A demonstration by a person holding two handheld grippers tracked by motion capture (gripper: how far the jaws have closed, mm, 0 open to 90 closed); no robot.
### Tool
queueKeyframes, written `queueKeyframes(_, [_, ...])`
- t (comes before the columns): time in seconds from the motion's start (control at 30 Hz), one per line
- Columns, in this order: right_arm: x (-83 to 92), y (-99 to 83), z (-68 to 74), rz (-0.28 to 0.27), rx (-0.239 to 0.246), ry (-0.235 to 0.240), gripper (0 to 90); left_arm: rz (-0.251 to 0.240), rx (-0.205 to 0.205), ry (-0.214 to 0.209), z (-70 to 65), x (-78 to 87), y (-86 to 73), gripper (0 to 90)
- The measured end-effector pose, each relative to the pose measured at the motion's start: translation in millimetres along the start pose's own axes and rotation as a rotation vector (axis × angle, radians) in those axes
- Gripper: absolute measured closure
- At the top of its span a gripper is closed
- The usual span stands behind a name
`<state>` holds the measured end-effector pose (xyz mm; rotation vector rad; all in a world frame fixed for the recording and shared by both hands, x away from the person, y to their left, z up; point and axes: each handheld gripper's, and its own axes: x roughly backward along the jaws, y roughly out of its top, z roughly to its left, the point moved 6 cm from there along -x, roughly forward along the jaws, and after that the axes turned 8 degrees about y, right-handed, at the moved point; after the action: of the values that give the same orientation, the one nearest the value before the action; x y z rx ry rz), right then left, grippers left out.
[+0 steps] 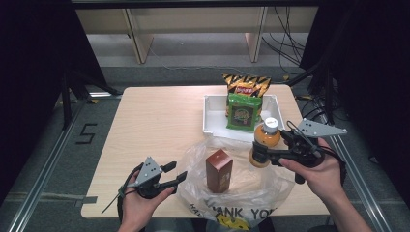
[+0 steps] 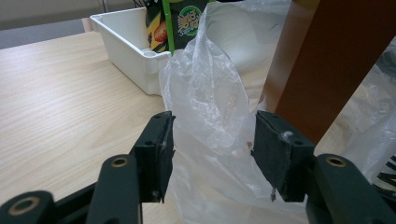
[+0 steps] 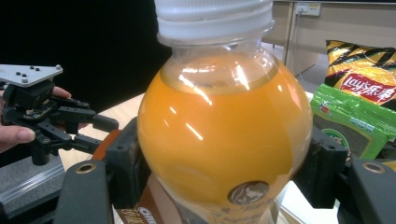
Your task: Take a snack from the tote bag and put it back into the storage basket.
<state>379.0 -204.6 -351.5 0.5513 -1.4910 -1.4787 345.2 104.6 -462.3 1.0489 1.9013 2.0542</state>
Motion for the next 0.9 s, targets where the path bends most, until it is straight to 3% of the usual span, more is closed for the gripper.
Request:
queueKeyframes(0.03, [-0.3,0.5,0.5,-0.004,-0.014,-0.004,31.5,0.0,-0.001,0.001,0.1,0.1,0.1,47.3])
queueKeyframes(0.2, [1.7,4.9,-5.1,-0.008,0.017,-0.011,31.5,-0.006,0.002,-0.005,-0.2,-0.3,0.4,47.4])
queueKeyframes(0.33, [5.2,8.8,-7.0,-0.02,-0.006,-0.022,31.5,0.003,-0.004,0.001,0.0,0.1,0.2,47.4])
queueKeyframes(0.37, [5.5,10.4,-9.5,-0.028,0.022,-0.024,31.5,0.003,-0.003,0.0,-0.1,-0.3,0.1,47.4])
queueKeyframes(0.43, [6.9,12.7,-9.0,-0.028,0.003,-0.03,31.5,0.006,-0.004,-0.001,-0.8,-0.3,0.1,47.4])
queueKeyframes(0.47, [7.3,14.6,-11.4,-0.03,0.026,-0.038,31.5,0.006,-0.005,0.0,-1.0,-0.3,0.4,47.4])
queueKeyframes(0.6, [9.1,21.3,-13.9,-0.041,0.017,-0.056,31.5,-0.004,-0.001,-0.006,-1.4,0.0,1.4,47.4])
queueKeyframes(0.67, [9.4,25.2,-18.4,-0.052,0.048,-0.065,31.6,-0.003,-0.002,-0.005,-0.8,-0.1,1.2,47.4])
queueKeyframes(0.73, [10.2,25.7,-18.9,-0.037,0.015,-0.06,31.6,0.0,-0.003,-0.002,-0.1,-0.2,0.8,47.4])
queueKeyframes(0.87, [10.6,29.7,-27.3,-0.05,0.042,-0.076,31.5,-0.003,-0.005,-0.006,0.4,0.0,1.1,47.6])
queueKeyframes(0.9, [9.2,31.1,-27.3,-0.069,0.02,-0.082,31.5,-0.001,-0.007,0.0,0.5,0.4,1.2,47.7])
